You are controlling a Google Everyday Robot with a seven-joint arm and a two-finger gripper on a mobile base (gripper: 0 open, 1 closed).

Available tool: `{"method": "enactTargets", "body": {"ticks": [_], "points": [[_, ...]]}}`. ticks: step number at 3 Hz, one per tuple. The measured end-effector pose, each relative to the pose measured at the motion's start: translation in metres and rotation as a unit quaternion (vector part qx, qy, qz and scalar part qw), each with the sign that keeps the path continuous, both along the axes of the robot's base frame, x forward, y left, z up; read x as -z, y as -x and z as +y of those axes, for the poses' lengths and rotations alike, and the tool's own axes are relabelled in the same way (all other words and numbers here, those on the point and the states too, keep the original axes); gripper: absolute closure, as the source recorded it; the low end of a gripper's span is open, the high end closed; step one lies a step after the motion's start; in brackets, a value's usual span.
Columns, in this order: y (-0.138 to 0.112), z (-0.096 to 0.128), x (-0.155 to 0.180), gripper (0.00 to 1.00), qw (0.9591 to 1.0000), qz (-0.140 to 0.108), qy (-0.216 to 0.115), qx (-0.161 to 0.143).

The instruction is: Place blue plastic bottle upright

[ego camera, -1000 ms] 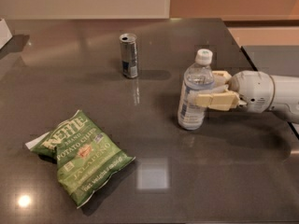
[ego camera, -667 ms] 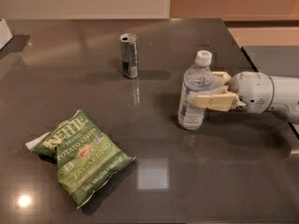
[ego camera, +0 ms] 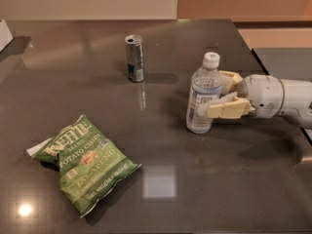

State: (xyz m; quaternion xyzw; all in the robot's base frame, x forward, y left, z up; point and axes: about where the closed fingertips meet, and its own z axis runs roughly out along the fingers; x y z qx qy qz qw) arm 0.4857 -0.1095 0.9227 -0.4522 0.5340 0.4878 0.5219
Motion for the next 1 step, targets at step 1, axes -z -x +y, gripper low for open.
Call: {"method": "enactTargets", "body": {"ticks": [1], "points": [[0.0, 0.0003, -0.0001, 0.0, 1.0, 0.0, 0.0, 0.0]]}}
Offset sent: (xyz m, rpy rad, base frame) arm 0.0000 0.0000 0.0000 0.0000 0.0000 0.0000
